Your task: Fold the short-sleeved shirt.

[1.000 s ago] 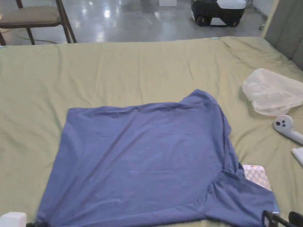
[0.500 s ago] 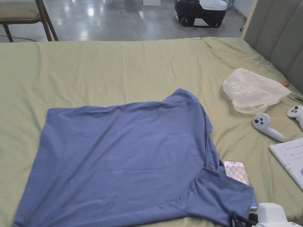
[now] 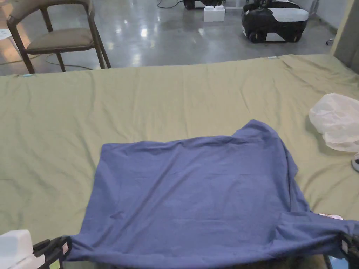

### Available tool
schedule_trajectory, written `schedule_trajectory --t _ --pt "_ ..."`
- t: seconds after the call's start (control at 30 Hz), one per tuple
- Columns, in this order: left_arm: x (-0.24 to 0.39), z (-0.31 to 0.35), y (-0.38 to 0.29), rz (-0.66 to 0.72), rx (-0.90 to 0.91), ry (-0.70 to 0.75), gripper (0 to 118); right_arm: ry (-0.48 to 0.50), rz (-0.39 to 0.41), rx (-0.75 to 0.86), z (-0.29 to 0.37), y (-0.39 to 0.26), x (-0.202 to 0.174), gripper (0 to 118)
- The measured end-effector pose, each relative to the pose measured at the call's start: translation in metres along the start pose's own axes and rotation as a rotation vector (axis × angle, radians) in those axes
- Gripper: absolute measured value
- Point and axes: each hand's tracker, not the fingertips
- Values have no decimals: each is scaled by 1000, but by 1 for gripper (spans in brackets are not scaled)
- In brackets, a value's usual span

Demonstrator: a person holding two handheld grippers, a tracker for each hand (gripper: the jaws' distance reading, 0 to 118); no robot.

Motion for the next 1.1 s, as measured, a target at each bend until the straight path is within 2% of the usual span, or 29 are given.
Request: schedule_trajectory --t 0.17,0.33,0.5,0.53,0.57,0.6,0.63,0.67,0.7,0.77,0.87,0.97,1.0,1.1 --pt "-8 -57 58 1 0 16 4 8 22 5 -65 67 -2 4" --pt "-2 -128 108 28 -16 97 4 -41 -69 -98 -155 109 0 4" --pt "8 -167 134 93 -25 102 5 -54 -139 -153 -204 119 2 4" --pt "9 -174 136 102 -29 112 6 -69 -140 -171 -210 118 2 8" --pt "10 -177 135 107 -33 119 15 -80 -146 -177 -214 117 1 19" --pt "10 -179 134 109 -43 123 30 -75 -148 -175 -214 113 4 37" --pt "11 -178 131 111 -46 121 64 -67 -145 -176 -211 110 5 66" --pt "10 -173 124 100 -34 114 82 -60 -138 -166 -206 106 4 76" --pt "13 -165 119 73 7 96 88 -48 -124 -136 -200 104 4 76" --pt "18 -142 108 44 56 54 87 -49 -85 -69 -182 97 3 76" --pt "18 -106 84 79 164 -24 87 -19 -49 31 -150 82 -4 76" --pt "21 -75 59 96 228 -9 84 36 -40 120 -114 59 -16 72" --pt "23 -67 52 85 233 5 78 42 -28 120 -107 52 -20 65" --pt "34 -46 33 12 231 87 41 36 1 158 -81 29 -33 12"
